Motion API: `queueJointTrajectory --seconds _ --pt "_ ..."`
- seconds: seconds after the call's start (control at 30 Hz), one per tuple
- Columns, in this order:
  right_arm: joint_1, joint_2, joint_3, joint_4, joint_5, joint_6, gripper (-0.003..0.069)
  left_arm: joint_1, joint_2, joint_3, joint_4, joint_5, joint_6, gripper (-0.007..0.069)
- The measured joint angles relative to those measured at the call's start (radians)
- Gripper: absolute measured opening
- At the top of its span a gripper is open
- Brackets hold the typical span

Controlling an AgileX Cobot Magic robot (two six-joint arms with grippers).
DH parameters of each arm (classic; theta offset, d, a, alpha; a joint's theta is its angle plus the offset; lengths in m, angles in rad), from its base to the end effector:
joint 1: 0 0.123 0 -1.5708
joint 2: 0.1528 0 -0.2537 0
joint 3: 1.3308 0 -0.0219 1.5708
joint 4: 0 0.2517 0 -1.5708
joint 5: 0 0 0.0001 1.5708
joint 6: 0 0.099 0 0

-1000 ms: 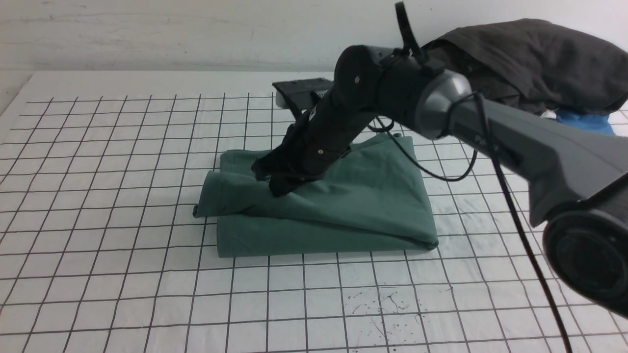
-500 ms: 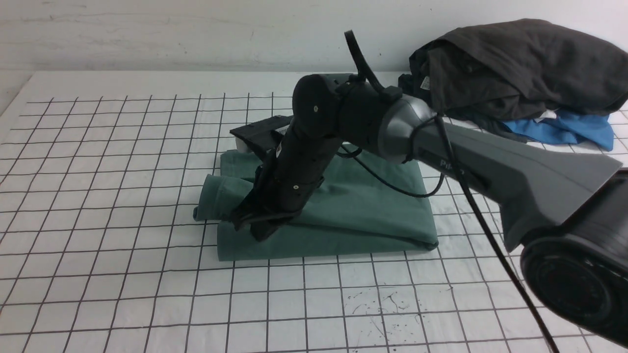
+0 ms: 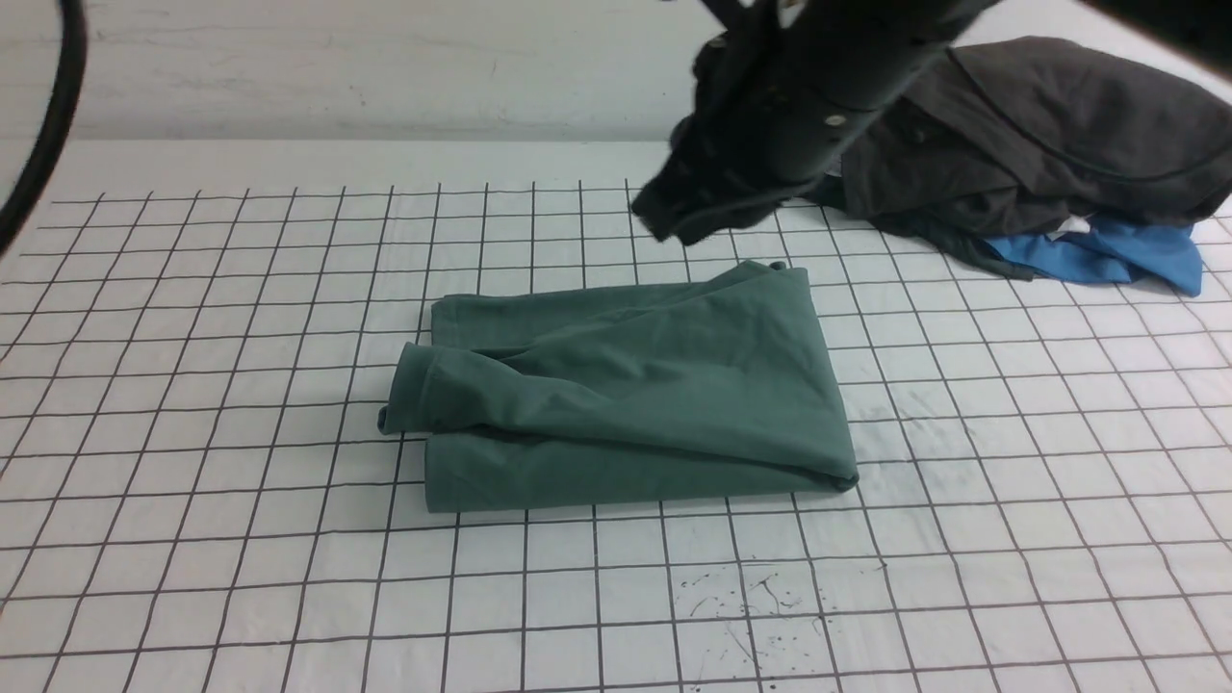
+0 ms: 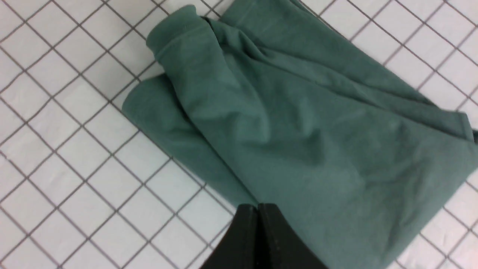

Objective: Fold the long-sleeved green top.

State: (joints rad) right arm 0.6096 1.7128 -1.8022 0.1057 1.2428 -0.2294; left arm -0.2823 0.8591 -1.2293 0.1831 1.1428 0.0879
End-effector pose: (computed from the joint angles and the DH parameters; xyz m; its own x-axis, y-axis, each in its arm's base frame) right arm 0.2939 0.2173 0.3453 -0.5852 -0.6441 -0.4927 -0.7369 0.6759 -0.0084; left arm 0.1559 -0.0281 0.4075 -0.5703 0.3337 -0.7506 0.2477 0.9411 0.2301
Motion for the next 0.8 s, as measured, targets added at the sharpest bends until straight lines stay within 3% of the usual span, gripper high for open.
queueJointTrajectory --seconds 0.13,0.43,0.6,0.8 --pt "-0.026 -0.209 0.229 -0.001 -0.056 0.008 -0.0014 0.0 -0.188 0.216 0.003 -0.056 -0.066 -0.0007" --pt "-0.036 -0.801 0.764 0.026 -0.496 0.015 -0.0014 0.0 -0.623 0.648 0.003 -0.237 -0.186 -0.0007" --pt "-0.036 -1.073 0.969 0.026 -0.678 0.015 -0.0014 0.0 -0.763 0.759 0.004 -0.32 -0.189 -0.0007" --pt "-0.036 -1.233 1.063 0.026 -0.736 0.015 -0.0014 0.0 -0.803 0.781 0.004 -0.337 -0.189 -0.0007"
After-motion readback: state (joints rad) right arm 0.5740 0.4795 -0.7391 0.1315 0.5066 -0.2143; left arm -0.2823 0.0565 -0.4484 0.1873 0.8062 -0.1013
